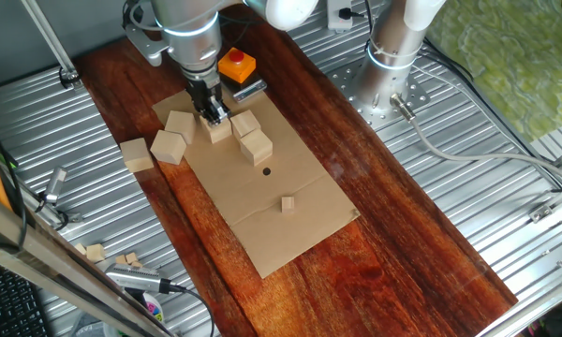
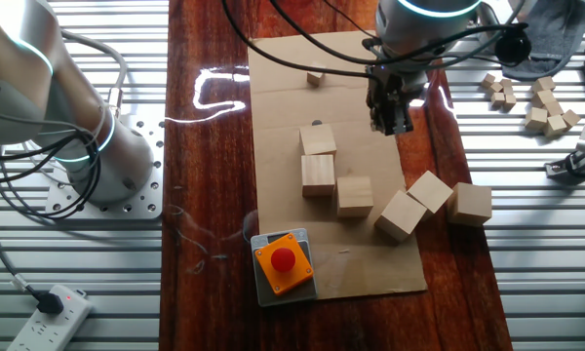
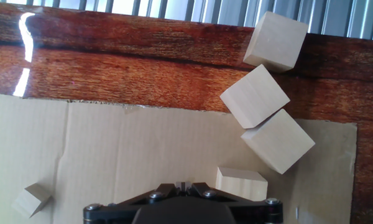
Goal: Stack the blocks into a pyramid shape
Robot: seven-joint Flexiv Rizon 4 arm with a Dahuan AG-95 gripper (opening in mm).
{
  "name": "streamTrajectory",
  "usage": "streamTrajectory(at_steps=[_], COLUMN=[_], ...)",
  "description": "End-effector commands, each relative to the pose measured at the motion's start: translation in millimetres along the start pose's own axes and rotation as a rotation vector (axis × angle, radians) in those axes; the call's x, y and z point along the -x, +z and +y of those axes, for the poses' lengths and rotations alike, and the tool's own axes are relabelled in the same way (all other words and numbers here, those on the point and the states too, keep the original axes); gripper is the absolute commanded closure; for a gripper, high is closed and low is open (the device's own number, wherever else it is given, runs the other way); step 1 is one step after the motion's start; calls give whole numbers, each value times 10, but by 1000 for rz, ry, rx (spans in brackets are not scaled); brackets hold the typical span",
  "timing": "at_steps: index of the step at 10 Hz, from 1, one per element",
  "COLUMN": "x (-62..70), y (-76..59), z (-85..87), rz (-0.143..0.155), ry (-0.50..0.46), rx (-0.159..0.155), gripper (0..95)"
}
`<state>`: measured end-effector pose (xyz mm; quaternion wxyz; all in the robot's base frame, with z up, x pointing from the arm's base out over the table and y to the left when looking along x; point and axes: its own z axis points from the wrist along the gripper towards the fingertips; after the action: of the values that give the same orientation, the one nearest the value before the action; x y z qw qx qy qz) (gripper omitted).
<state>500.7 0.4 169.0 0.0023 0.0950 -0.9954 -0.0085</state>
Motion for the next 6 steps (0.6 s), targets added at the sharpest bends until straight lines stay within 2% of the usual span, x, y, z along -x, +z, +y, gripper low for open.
streamTrajectory(at_steps=[1, 4, 6], x=[10, 50, 105], y=[24, 87, 175], z=[20, 79, 169], rz=[3, 0, 3], ry=[8, 17, 16], rx=[1, 1, 6], gripper=[950, 950, 950])
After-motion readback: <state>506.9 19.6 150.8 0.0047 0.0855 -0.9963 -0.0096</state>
